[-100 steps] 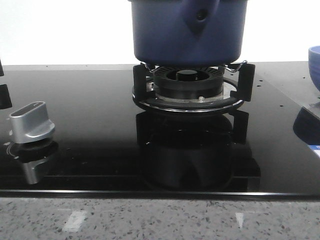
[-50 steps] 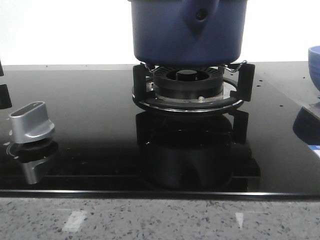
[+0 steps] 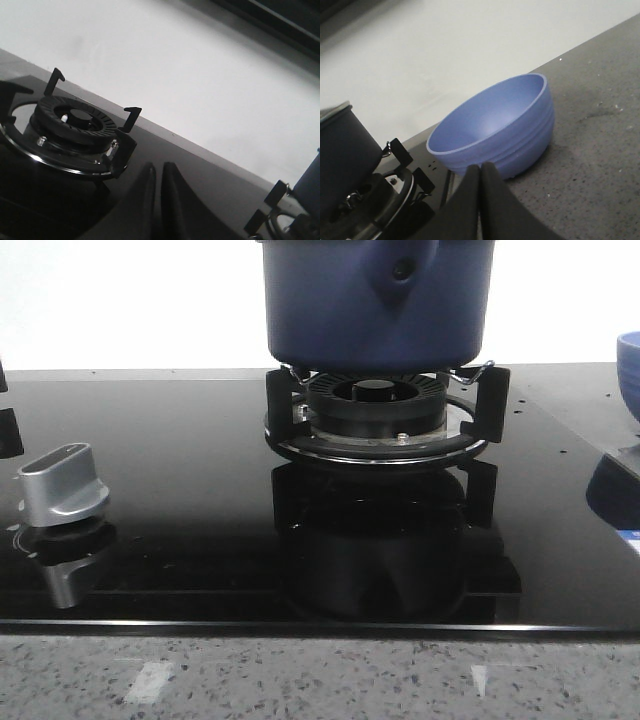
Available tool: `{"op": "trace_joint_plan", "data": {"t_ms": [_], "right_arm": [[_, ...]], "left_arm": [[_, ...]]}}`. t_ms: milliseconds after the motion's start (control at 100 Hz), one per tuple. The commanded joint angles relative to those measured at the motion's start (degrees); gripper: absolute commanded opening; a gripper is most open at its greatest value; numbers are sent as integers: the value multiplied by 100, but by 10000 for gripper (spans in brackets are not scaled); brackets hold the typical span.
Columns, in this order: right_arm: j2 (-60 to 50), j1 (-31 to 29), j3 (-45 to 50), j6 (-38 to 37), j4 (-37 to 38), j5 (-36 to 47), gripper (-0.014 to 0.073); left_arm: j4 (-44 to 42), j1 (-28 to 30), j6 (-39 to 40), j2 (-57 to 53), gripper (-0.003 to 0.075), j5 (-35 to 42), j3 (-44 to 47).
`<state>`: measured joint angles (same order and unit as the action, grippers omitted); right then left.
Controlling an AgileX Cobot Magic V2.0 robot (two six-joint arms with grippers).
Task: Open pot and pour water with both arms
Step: 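Grasp the blue lid knob with the left gripper and lift the lid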
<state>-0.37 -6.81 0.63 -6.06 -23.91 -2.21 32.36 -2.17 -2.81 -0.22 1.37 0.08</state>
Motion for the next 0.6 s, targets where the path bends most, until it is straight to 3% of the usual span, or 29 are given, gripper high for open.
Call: {"op": "trace_joint_plan", "data": {"t_ms": [0,70,170,380,470,590], "right_arm": [[-139,11,127,28,-401,424,-53],[-139,11,20,28,-423,221,-53],[-125,11,-284,139,-361,-262,-53],[549,11,-1350,758,-175,-1636,-53],[1100,87,-1951,1522,-149,-2079,-53],[1850,312,-2674,1980,-106,-2172,-53]], "left_arm": [[881,-32,40,-151,-20,441,145],[1405,-32,40,-151,-20,441,79],[1504,-32,40,-151,-20,242,-145],[387,-32,-42,360,-20,-1389,-1343],[375,-32,-649,863,-20,-1961,-2017],[798,-32,-1659,1654,-20,-2589,-2898]]}}
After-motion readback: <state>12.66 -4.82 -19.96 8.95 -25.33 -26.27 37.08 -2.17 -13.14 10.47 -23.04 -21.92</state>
